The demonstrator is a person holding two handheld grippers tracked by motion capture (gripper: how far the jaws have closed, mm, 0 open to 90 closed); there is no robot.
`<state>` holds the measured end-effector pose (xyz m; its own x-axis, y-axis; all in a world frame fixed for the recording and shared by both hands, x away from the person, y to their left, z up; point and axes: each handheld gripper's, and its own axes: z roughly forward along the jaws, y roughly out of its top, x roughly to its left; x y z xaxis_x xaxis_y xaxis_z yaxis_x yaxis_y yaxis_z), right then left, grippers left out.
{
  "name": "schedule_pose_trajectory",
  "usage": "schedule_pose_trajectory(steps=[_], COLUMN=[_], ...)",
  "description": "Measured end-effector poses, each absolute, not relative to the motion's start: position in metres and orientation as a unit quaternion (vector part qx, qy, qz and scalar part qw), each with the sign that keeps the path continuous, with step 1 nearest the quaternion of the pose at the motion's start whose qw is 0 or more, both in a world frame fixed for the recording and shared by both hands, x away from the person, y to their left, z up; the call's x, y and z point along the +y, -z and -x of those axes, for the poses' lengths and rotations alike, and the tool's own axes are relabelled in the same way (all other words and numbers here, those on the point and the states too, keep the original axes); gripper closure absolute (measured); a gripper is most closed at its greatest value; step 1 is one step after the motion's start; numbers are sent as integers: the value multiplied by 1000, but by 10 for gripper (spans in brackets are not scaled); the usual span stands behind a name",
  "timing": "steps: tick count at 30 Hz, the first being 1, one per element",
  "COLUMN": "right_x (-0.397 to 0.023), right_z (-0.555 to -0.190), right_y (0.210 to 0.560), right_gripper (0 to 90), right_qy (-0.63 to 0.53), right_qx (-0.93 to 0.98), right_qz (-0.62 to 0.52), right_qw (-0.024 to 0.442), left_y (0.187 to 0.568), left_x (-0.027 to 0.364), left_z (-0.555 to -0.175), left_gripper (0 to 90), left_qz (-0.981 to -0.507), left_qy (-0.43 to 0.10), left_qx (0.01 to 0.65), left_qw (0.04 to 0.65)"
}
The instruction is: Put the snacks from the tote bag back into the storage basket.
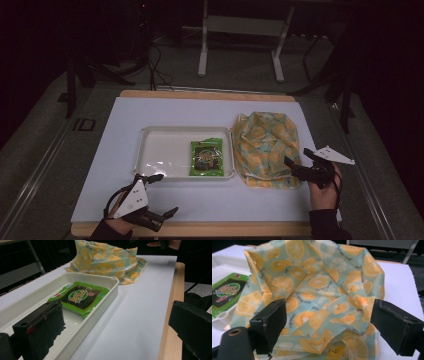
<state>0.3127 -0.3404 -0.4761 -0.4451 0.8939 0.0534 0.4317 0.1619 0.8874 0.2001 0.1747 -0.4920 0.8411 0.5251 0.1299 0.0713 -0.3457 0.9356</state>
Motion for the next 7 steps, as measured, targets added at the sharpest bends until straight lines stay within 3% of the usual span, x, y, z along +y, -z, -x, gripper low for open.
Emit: schedule_pose_trajectory(steps=[7], right_x=[-338], right_z=[-314], right_y=[479], right_gripper=[132], right_qy=[-452], right_qx=[725], right_qz=[-450], right_qw=[258], left_y=[492], left_x=[174], left_z=[-200], left_gripper=[5], left_qz=[-794], left_qy=[-210], left_qx=[189], left_qw=[539])
